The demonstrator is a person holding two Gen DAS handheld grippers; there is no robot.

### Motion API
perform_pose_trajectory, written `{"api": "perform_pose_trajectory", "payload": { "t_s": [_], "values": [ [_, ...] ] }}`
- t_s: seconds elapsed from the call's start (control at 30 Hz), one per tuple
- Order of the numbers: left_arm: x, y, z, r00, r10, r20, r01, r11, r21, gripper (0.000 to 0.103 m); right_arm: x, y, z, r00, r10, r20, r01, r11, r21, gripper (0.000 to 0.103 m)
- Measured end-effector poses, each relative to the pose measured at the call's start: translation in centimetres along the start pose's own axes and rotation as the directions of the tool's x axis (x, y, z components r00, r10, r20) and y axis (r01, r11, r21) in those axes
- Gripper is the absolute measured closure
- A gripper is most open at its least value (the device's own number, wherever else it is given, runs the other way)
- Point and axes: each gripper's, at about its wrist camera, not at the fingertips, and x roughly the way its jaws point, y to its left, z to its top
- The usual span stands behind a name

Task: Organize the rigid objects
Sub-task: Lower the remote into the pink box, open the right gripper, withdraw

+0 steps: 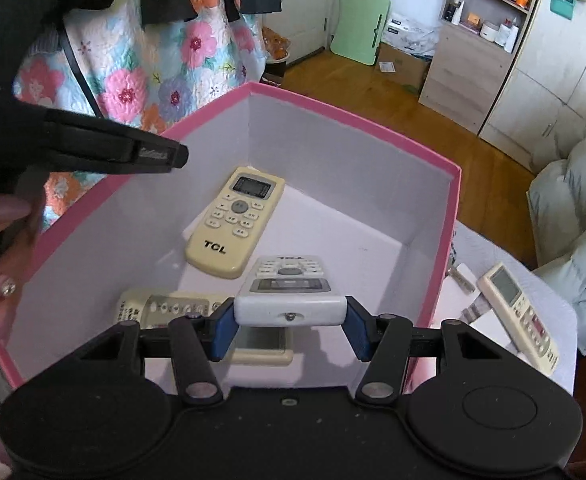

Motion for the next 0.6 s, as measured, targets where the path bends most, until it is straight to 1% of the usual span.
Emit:
{"api": "perform_pose_trajectory", "payload": {
  "t_s": [0.1,0.2,0.23,0.3,0.37,0.4,0.47,0.5,0.53,0.57,0.6],
  "values": [
    [0.0,0.0,0.0,1.000,-0.004,0.000,0.004,1.000,-0.005,0.098,1.4,-0.2,0.9,1.000,-0.002,-0.023,0.003,1.000,0.028,0.042],
    [0.1,0.0,0.0,1.000,0.003,0.001,-0.003,1.000,0.006,0.098,2.2,-0.3,1.5,1.000,-0.027,-0.009,0.027,0.999,0.043,0.042],
    [0.1,0.0,0.0,1.000,0.004,0.001,-0.004,1.000,0.009,0.098,2.4,-0.3,1.7,0.999,-0.041,0.004,0.041,0.998,0.045,0.039],
    [0.1,0.0,0.0,1.000,0.002,0.002,-0.002,1.000,0.009,0.098,2.3,-0.4,1.7,0.994,-0.107,0.038,0.106,0.994,0.039,0.029],
    [0.1,-0.3,0.0,1.000,0.006,0.004,-0.006,1.000,0.016,0.098,1.7,-1.1,1.4,0.987,-0.145,0.062,0.142,0.988,0.057,0.031],
    [0.1,-0.4,0.0,1.000,0.007,0.005,-0.007,1.000,0.021,0.098,1.0,-1.5,1.2,0.988,-0.128,0.087,0.122,0.990,0.069,0.029],
    [0.1,-0.6,0.0,1.000,0.013,0.006,-0.014,0.999,0.029,0.098,-0.8,-2.4,0.4,0.986,-0.102,0.135,0.087,0.990,0.113,0.030],
    [0.2,-0.6,0.0,1.000,0.017,0.006,-0.017,0.999,0.030,0.098,-2.2,-2.7,-0.2,0.980,-0.072,0.185,0.049,0.990,0.130,0.028],
    [0.1,-0.7,0.0,1.000,0.018,0.007,-0.019,0.999,0.031,0.098,-3.4,-2.9,-0.9,0.971,-0.053,0.233,0.023,0.991,0.132,0.028],
    [0.1,-0.7,0.0,1.000,0.021,0.007,-0.021,0.999,0.034,0.098,-4.4,-3.0,-1.4,0.961,-0.049,0.271,0.013,0.991,0.133,0.028],
    [0.1,-0.7,0.0,1.000,0.022,0.008,-0.023,0.999,0.036,0.098,-5.8,-3.1,-2.3,0.943,-0.060,0.327,0.016,0.991,0.136,0.027]
  ]
}}
